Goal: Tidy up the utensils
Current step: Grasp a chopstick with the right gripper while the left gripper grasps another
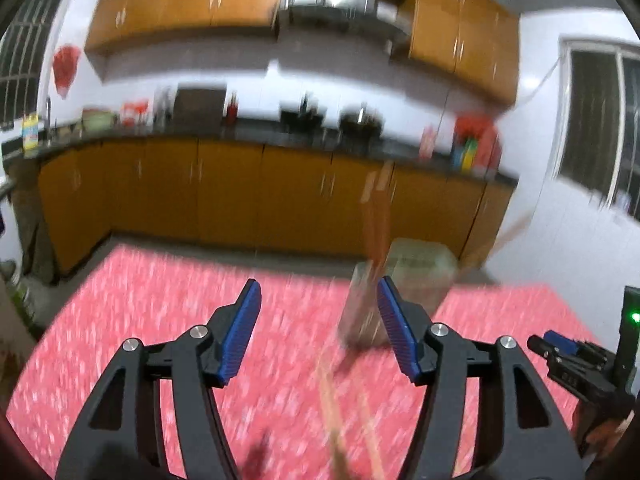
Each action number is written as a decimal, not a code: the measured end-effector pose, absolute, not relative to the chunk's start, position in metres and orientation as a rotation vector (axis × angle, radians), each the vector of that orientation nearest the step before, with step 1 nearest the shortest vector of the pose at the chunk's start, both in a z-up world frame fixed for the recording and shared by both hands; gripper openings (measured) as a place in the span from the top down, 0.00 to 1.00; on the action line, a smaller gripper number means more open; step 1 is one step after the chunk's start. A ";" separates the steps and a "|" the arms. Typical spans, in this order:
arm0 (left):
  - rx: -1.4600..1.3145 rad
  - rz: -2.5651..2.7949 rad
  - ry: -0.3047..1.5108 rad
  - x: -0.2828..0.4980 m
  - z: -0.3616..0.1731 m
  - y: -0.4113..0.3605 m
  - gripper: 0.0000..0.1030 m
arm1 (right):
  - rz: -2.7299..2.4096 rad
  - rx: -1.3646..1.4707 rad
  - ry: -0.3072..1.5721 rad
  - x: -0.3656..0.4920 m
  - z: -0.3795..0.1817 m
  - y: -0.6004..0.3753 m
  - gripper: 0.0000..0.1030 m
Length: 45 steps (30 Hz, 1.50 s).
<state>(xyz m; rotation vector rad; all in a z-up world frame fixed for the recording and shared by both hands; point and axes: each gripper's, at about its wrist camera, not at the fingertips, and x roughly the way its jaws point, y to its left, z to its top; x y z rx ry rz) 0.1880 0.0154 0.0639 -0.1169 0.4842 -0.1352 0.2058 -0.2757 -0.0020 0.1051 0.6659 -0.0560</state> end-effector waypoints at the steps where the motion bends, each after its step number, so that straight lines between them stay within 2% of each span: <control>1: -0.107 -0.129 0.530 0.189 0.049 0.018 0.40 | -0.048 0.120 0.720 0.207 -0.021 -0.274 0.60; 4: -0.084 -0.112 0.633 0.185 0.012 0.023 0.35 | 0.031 0.155 0.846 0.209 -0.061 -0.263 0.71; 7: -0.060 -0.093 0.686 0.178 -0.010 0.025 0.25 | 0.054 0.139 0.892 0.209 -0.081 -0.249 0.72; 10: -0.040 -0.113 0.730 0.173 -0.024 0.020 0.25 | 0.048 0.117 0.920 0.210 -0.093 -0.242 0.73; 13: -0.029 -0.147 0.752 0.168 -0.034 0.014 0.25 | -0.001 0.055 0.903 0.204 -0.099 -0.233 0.92; 19: -0.007 -0.198 0.785 0.163 -0.047 0.001 0.25 | -0.048 0.092 0.897 0.204 -0.098 -0.255 0.93; 21: -0.014 -0.209 0.801 0.163 -0.050 -0.004 0.31 | -0.048 0.086 0.894 0.202 -0.097 -0.258 0.93; 24: -0.022 -0.223 0.832 0.164 -0.057 -0.009 0.44 | -0.052 0.072 0.889 0.201 -0.097 -0.256 0.92; 26: -0.005 -0.211 0.855 0.166 -0.063 -0.013 0.57 | -0.050 0.072 0.888 0.202 -0.097 -0.256 0.92; 28: -0.002 -0.198 0.882 0.169 -0.069 -0.014 0.64 | -0.050 0.071 0.888 0.202 -0.097 -0.255 0.92; 40: -0.021 -0.219 0.905 0.169 -0.075 -0.022 0.77 | -0.050 0.060 0.885 0.204 -0.098 -0.253 0.92; 42: -0.011 -0.205 0.902 0.169 -0.075 -0.023 0.81 | -0.051 0.061 0.885 0.203 -0.098 -0.253 0.92; 45: -0.005 -0.179 0.902 0.172 -0.076 -0.020 0.91 | -0.049 0.057 0.880 0.201 -0.099 -0.252 0.92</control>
